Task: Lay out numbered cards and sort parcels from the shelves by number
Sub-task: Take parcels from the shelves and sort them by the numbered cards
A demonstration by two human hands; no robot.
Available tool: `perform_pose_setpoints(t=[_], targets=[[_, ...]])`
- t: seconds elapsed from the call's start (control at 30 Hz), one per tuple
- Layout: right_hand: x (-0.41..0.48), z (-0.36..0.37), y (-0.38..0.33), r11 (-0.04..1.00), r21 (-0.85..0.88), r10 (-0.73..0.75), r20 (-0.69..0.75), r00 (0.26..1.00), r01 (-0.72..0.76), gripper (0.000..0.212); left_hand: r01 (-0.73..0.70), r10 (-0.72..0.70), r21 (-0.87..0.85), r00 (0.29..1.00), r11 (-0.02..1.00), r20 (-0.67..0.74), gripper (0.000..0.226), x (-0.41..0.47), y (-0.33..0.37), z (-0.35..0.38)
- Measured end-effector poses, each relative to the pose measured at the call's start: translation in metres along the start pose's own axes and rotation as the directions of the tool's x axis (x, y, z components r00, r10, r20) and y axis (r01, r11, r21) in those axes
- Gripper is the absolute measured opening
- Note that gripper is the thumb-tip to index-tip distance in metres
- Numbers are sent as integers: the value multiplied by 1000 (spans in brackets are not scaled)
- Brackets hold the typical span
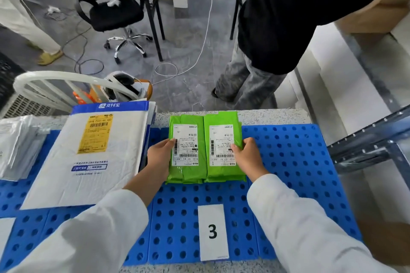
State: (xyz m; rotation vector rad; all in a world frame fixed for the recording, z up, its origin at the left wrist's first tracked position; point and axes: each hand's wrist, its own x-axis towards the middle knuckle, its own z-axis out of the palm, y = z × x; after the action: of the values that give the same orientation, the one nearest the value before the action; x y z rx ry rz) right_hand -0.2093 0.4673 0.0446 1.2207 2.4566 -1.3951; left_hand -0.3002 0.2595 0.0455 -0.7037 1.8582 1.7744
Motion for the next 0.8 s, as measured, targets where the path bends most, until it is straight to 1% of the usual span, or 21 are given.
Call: perform_pose_setpoints(t=[0.07, 0.13, 0.2, 0.23, 0.27, 0.33, 0.37, 0.43, 0.5, 0.57, 0.67, 0.73, 0.8], targets=[[2, 4, 2, 999, -24, -31, -47, 998, 30, 28, -52, 54, 56, 998, 997, -35, 10, -2, 1, 4], [-1, 4, 3, 995, -80, -63, -73, 995, 57, 29, -103, 113, 146, 992, 984, -62, 22, -5, 0, 5], [-5, 1, 3, 986, -150, -89, -80, 993, 76, 29, -168, 190, 260, 980, 951, -60, 27, -9, 3, 2], [-6, -1, 3, 981, -179, -92, -78, 993, 77, 29, -211, 240, 343, 970, 915, -42, 27, -11, 5, 0], [-9, -4, 2, 976, -202, -100, -77, 992, 83, 27, -274, 303, 434, 953, 858, 4, 27, -11, 7, -3], [-14, -11, -4, 962, -242, -146, -75, 986, 124, 21, -398, 404, 605, 905, 690, 134, 24, -9, 11, -11], [-16, -15, -9, 953, -262, -176, -65, 982, 153, 18, -446, 439, 660, 878, 605, 191, 24, -12, 15, -13], [-23, -22, -21, 924, -311, -240, -18, 970, 223, 19, -527, 473, 700, 829, 482, 298, 31, -26, 29, -15], [-36, -29, -37, 880, -368, -308, 39, 951, 300, 25, -623, 490, 709, 756, 331, 435, 39, -47, 45, -17], [-53, -35, -53, 835, -420, -356, 80, 931, 355, 32, -704, 472, 698, 664, 134, 580, 43, -64, 58, -18], [-84, -49, -75, 775, -492, -395, 114, 911, 397, 38, -752, 394, 648, 562, -122, 727, 50, -93, 76, -25], [-103, -60, -86, 744, -531, -417, 105, 903, 405, 40, -774, 362, 585, 487, -243, 795, 54, -107, 87, -30], [-129, -70, -97, 731, -563, -436, 51, 898, 386, 43, -804, 353, 508, 399, -309, 846, 55, -120, 98, -38]])
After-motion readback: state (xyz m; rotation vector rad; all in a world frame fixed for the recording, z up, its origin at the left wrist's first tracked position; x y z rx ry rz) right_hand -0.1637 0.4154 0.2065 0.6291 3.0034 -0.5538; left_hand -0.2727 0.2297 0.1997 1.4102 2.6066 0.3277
